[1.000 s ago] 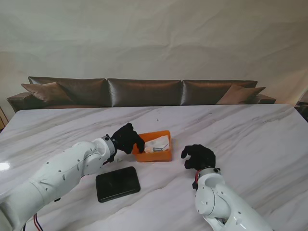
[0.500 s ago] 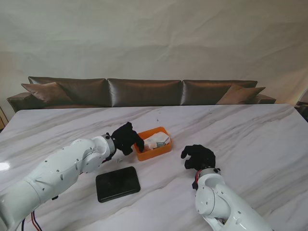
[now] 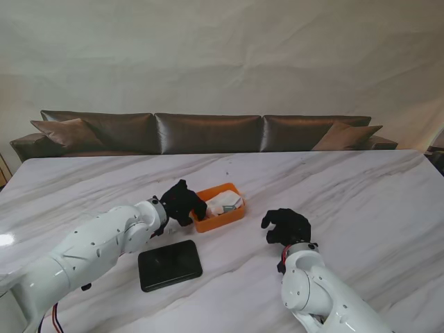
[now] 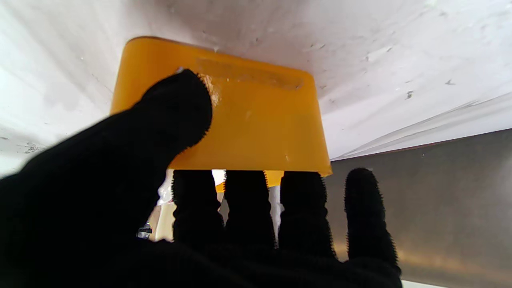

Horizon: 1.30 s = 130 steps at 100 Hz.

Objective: Refill a tissue box and feed the first sheet

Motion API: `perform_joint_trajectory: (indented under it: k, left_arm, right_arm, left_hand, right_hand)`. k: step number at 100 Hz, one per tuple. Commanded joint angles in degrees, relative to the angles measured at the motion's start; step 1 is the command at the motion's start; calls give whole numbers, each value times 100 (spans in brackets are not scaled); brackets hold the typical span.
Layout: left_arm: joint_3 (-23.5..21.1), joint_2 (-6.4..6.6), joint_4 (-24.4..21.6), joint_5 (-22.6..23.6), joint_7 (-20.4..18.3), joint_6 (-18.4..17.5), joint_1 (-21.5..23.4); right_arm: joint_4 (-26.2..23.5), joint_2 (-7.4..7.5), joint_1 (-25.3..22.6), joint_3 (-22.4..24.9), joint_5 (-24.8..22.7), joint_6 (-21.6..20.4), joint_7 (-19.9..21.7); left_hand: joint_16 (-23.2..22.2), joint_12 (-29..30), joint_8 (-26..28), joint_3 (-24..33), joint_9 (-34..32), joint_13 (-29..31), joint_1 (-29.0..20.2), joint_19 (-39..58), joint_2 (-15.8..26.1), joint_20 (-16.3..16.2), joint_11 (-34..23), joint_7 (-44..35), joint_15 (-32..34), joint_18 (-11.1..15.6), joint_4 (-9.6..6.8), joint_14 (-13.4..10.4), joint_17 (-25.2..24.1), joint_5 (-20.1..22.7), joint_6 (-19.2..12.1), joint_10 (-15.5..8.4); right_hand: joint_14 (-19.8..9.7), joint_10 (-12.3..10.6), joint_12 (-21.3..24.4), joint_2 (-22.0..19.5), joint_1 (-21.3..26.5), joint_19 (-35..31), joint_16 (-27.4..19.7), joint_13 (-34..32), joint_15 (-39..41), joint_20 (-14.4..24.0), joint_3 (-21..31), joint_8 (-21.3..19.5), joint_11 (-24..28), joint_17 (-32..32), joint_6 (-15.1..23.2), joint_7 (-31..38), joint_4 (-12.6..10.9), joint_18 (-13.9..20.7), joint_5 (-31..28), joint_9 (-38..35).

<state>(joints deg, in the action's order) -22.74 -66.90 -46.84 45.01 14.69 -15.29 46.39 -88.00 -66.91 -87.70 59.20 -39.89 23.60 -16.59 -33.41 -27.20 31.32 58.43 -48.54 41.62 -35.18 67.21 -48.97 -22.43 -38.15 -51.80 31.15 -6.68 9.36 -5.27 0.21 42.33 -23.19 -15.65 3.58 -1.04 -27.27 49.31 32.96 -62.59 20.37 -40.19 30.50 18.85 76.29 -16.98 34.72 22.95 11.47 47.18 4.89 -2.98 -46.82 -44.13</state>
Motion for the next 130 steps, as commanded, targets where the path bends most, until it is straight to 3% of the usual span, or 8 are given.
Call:
perform_joint_trajectory:
  k: [1,38,55,64,86,104,124,130]
  left_arm:
    - [58,-87,90,-41,-10,-25,11]
    - [385,-353,756,-357,294,-112,-76]
    - [551,-606,1291,-508,776,-202,-150]
    - [602,-721,1501,-580,988,-268,-178]
    - [450,-800,1594,-639,1295,-382,-144]
    - [59,-585,1071,-536,1073,-313,-28]
    - [-1010,-66,-357,-399,-104,-123,418]
    - [-1365,83,-836,-367,-553,-73,588]
  right_arm:
    - [11,-23,-17,1,-11,-1,55]
    - [20,-27,-10,4,-21,-2,26]
    - [35,-35,11,-8,-25,-6,-10]
    - [43,-38,15,-9,-31,-7,-24]
    - [62,-44,9,2,-22,-9,-53]
    - [67,-64,-9,34,-1,-18,-138]
    - [27,-111,-69,102,107,-98,-307]
    - [12,-144,-96,129,221,-173,-398]
  left_hand:
    - [-362,-355,326,-63,161,-238,41,-1920,-334,-178,-454,-412,319,-446,326,148,61,-179,-164,70]
    - [-1088,-1594,1407,-97,317,-748,-54,-1235,-370,-555,-1259,-1142,1186,-934,384,311,459,-248,-205,101]
    - [-2141,-2645,2988,-369,-257,-435,-504,690,-275,-1473,-2206,-2369,2570,-172,526,352,1452,350,-223,225]
    - [-2736,-2964,3571,-268,-622,-68,-689,1397,8,-1719,-2860,-2921,3374,184,304,456,1974,816,-132,391]
    - [-3466,-3385,4287,492,-1264,1026,-1110,2254,455,-2432,-3798,-3583,4577,147,-765,648,2758,1587,112,864]
    - [-3647,-3591,4430,816,-1440,1409,-1384,2511,346,-2560,-4042,-3638,4797,139,-1125,564,3047,1756,144,1031]
    - [-3704,-3707,4454,896,-1478,1435,-1466,2519,207,-2558,-4083,-3629,4815,191,-1312,492,3040,1759,144,1029]
    - [-3717,-3731,4457,913,-1482,1437,-1472,2520,192,-2559,-4083,-3628,4822,210,-1344,474,3034,1760,144,1017]
  right_hand:
    - [-130,16,-56,179,152,52,66,-132,-38,-74,224,65,99,-58,58,85,131,73,-121,-89]
    - [-132,8,-59,193,172,49,74,-188,-32,-74,231,96,95,-49,77,124,151,55,-154,-153]
    - [-140,2,-61,221,181,48,79,-239,-25,-75,231,109,95,-42,95,158,170,43,-186,-212]
    - [-141,-10,-64,242,197,45,83,-281,-20,-75,241,119,97,-35,123,188,189,38,-223,-270]
    - [-138,-20,-65,212,198,29,91,-366,-21,-70,233,170,76,-12,159,268,225,12,-275,-367]
    - [-114,-1,-71,299,91,23,101,-382,-21,-69,179,224,57,-12,163,308,289,-3,-233,-384]
    - [-1,100,-94,440,-614,0,179,-398,56,-61,-115,370,33,-13,52,349,580,-73,-55,-405]
    - [49,158,-143,297,-992,-18,289,-397,141,-54,-340,219,36,-23,-72,90,464,-156,-90,-417]
